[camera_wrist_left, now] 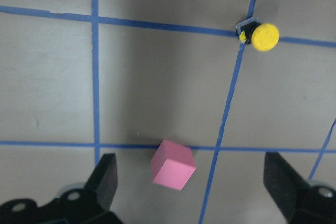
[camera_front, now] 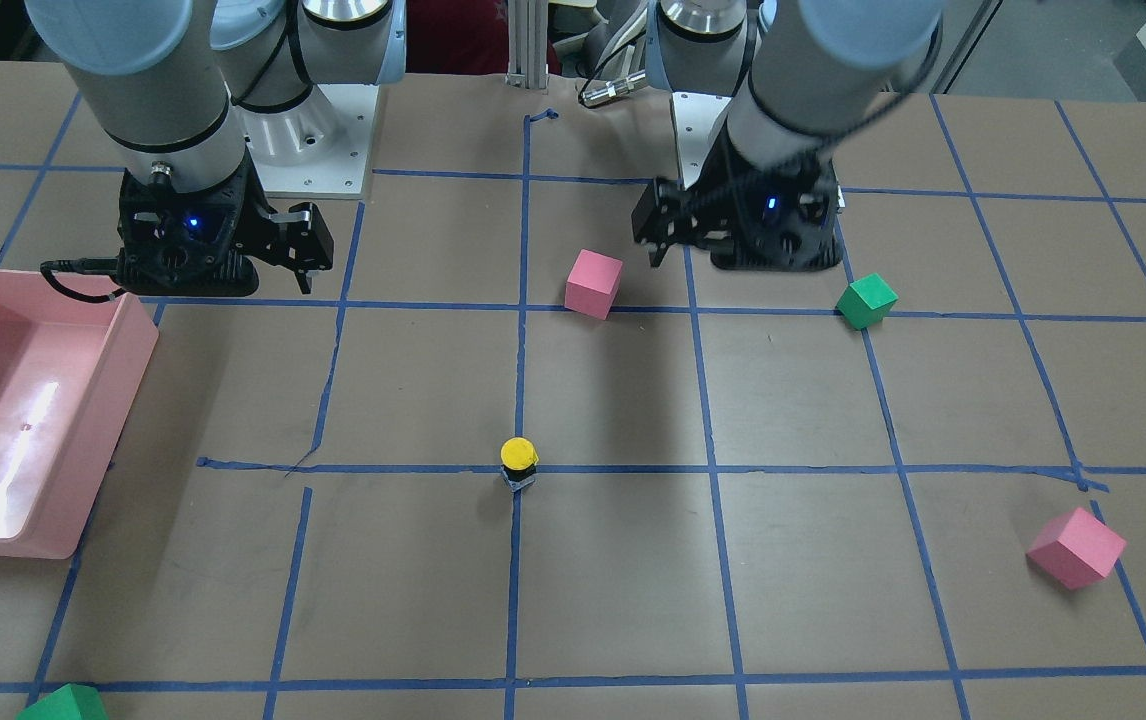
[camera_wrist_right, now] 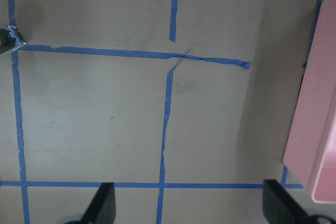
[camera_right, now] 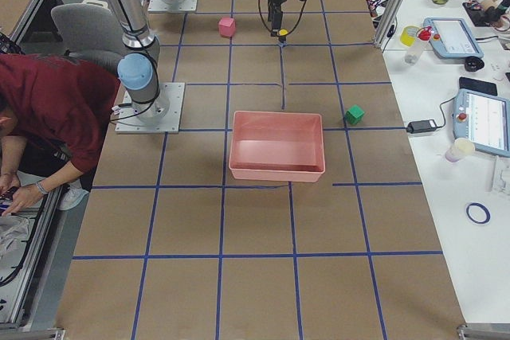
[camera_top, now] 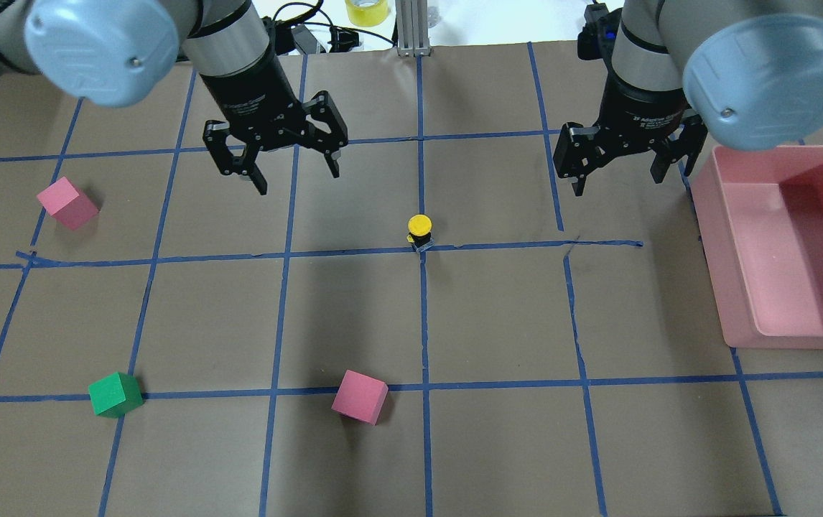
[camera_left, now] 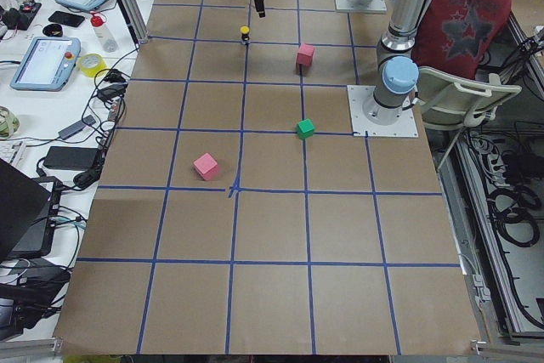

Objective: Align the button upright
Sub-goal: 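Raise the left gripper away from the upright switch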

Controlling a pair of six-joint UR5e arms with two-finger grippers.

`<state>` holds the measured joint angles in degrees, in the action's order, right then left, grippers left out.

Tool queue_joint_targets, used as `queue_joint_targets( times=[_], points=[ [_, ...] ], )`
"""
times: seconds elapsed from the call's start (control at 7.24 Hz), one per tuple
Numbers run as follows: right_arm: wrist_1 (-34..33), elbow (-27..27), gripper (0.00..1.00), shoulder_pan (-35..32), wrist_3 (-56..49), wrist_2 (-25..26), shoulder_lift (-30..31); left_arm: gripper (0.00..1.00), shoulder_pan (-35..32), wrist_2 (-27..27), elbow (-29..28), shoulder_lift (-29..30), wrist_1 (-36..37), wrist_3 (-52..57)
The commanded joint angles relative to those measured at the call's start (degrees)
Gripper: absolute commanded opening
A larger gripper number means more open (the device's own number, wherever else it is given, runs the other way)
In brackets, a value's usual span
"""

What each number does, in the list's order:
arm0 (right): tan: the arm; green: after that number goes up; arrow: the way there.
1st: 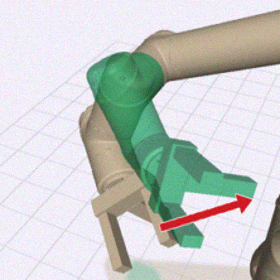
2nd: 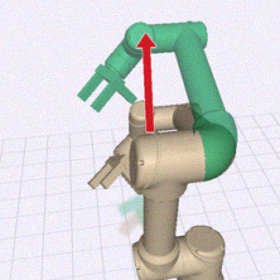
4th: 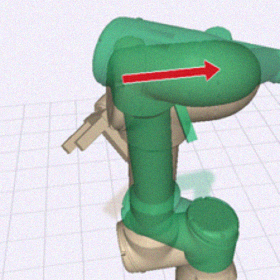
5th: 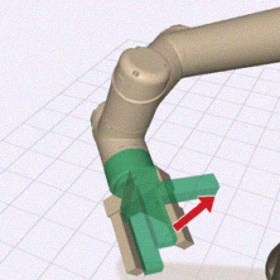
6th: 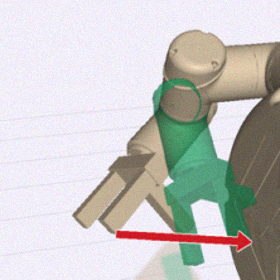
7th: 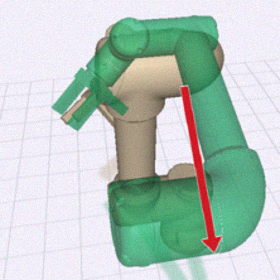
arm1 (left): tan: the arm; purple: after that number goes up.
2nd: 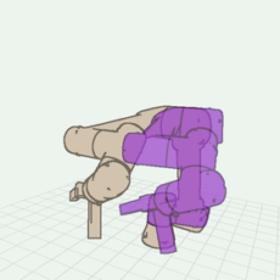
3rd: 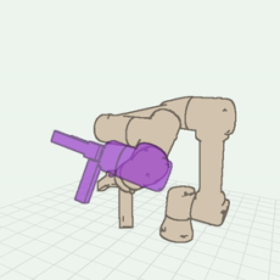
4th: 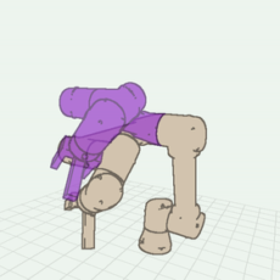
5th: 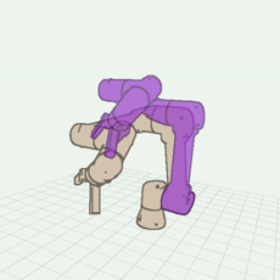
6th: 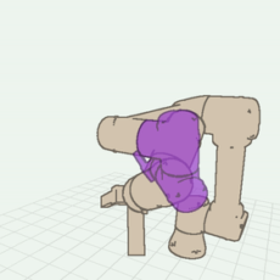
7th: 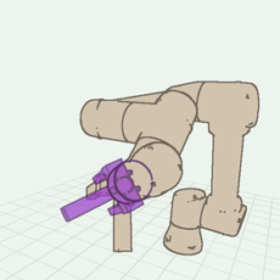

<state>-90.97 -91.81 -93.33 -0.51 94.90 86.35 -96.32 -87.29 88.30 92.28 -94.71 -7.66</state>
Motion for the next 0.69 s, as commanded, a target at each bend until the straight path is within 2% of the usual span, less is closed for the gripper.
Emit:
queue_joint_targets(
  times=[0.0,0.14,0.55],
  points=[
    [-0.1,-0.4,1.0,0.0,0.2,-0.2,0.0,1.0,0.5,-3.5,4.3,-3.7,13.8,4.2],
    [0.0,-0.6,1.0,0.0,0.2,-0.2,0.0,1.0,0.8,-3.4,5.4,-3.7,16.3,4.7],
    [-0.1,-0.7,1.0,0.0,0.2,-0.2,0.0,1.0,1.6,-3.8,4.9,-3.9,16.0,5.8]
  ],
)
